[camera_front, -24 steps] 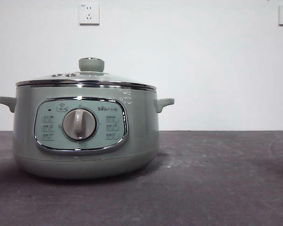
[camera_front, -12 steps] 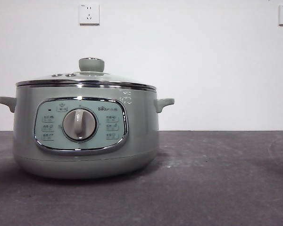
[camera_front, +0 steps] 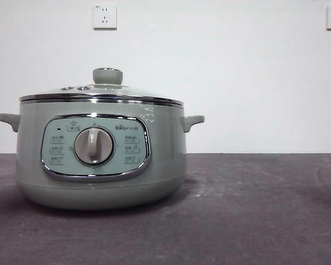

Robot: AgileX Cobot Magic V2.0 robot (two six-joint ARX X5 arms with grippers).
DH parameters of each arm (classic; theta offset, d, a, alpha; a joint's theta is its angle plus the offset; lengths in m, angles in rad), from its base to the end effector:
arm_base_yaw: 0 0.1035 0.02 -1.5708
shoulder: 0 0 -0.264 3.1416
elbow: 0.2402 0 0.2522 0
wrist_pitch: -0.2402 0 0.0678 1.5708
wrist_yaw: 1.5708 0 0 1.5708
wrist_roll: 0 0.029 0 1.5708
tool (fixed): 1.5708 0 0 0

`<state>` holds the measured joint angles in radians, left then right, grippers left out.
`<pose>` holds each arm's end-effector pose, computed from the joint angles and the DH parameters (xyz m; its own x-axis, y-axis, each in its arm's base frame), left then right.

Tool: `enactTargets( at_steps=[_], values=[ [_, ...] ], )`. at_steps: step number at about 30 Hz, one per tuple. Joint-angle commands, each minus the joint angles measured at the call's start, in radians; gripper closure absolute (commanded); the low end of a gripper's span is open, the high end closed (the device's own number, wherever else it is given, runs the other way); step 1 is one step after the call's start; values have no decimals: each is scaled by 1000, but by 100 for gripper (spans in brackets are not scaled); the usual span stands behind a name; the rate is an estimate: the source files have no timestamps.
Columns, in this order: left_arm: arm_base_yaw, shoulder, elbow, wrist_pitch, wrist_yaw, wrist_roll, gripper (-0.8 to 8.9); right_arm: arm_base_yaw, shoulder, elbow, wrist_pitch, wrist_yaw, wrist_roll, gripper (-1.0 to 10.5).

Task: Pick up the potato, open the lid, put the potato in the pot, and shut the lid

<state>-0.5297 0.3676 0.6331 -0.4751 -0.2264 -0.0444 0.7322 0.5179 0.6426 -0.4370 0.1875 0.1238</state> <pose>0.0794 -0.0390 0.3006 0.9360 -0.2879 -0.2028 0.2946 0.9556 0.0033 0.0913 0.0748 0.2946 0.8199 0.4864 -0.3019 -0.4926 0.8681 0.0607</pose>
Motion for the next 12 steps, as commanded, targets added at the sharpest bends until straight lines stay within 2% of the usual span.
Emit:
enactTargets(
  at_steps=[1, 3, 6, 12],
  values=[
    [109, -36, -50, 28, -1, 15, 817, 1, -1, -8, 5, 2, 9, 946],
    [193, -76, -100, 87, 11, 14, 817, 1, -1, -8, 5, 2, 9, 946],
    [302, -140, -195, 196, 97, 15, 817, 1, -1, -8, 5, 2, 9, 946],
    [451, -235, -381, 328, 225, 18, 817, 1, -1, -8, 5, 3, 9, 946]
  ],
)
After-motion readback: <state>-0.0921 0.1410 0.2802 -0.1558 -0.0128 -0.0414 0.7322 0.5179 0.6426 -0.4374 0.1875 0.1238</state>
